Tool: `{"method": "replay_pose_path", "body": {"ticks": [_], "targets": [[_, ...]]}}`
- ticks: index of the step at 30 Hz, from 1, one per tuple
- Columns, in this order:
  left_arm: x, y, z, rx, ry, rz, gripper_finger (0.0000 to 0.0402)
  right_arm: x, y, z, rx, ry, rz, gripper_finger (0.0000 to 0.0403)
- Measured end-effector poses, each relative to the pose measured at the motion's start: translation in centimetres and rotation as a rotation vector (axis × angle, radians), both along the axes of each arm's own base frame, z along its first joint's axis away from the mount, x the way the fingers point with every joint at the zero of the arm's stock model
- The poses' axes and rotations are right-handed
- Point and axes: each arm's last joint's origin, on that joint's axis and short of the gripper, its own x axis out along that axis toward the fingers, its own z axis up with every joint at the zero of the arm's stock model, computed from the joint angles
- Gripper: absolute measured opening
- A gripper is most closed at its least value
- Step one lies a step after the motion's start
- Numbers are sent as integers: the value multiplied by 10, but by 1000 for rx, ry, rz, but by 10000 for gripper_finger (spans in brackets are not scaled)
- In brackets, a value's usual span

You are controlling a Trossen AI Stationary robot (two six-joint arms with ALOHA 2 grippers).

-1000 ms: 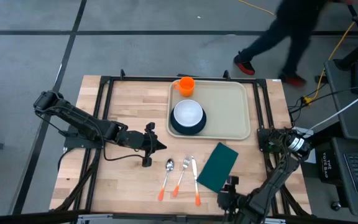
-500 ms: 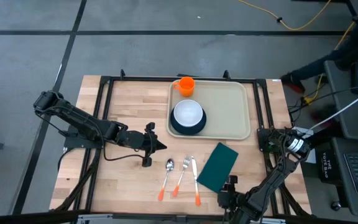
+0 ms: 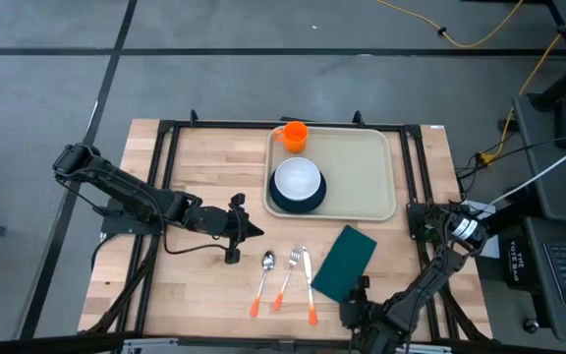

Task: Set up tray
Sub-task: Put the blue napkin to the right of the blue plate on the serving tray

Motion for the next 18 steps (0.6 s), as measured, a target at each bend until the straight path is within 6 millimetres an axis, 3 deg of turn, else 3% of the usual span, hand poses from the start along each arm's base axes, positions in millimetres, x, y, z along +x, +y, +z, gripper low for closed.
{"method": "replay_pose_path", "body": {"ticks": [18], "targets": [[0, 0, 0, 0, 1, -1, 4, 4, -6, 0, -83, 72, 148, 168]]}}
